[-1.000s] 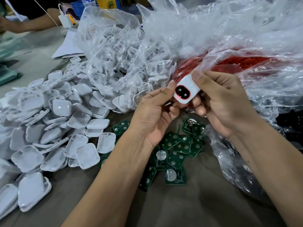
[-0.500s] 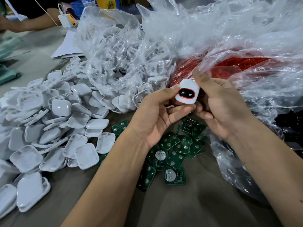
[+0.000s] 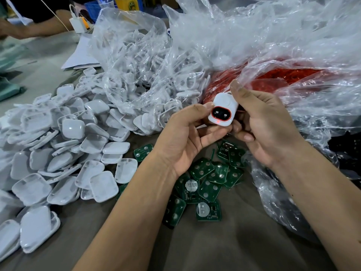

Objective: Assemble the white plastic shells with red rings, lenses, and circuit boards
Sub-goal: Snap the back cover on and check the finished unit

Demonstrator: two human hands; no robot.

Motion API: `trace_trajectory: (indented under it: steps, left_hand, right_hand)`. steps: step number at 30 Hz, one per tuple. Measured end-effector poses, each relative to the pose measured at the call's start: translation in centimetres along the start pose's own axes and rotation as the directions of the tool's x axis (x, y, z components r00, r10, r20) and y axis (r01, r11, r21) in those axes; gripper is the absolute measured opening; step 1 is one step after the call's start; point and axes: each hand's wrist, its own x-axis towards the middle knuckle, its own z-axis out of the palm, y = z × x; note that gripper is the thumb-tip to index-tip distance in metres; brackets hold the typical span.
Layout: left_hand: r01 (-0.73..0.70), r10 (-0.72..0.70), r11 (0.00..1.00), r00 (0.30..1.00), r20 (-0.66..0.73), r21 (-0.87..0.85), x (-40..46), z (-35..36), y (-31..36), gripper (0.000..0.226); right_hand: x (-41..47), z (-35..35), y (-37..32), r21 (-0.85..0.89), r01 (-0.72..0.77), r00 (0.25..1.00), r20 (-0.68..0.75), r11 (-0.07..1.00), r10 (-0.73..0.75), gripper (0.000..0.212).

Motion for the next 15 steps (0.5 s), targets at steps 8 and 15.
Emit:
trace_trajectory:
  steps: [8,15]
  left_hand:
    - [-0.025,0.025,1.000,0.998,-0.063,0.007,0.12,0.19,0.03,0.029]
    - [-0.022,0.021,1.000,0.998,-0.055,-0.004,0.12,0.06,0.06,0.027]
  right_hand:
    - [0.08,-0.17,0.17,-0.003,0.005,0.999,0.036,1.000,-0.005,0.034]
    - [0.06,-0.10,-0.03,0.002,0.011,0.999,0.046,1.000,-0.011,0.031]
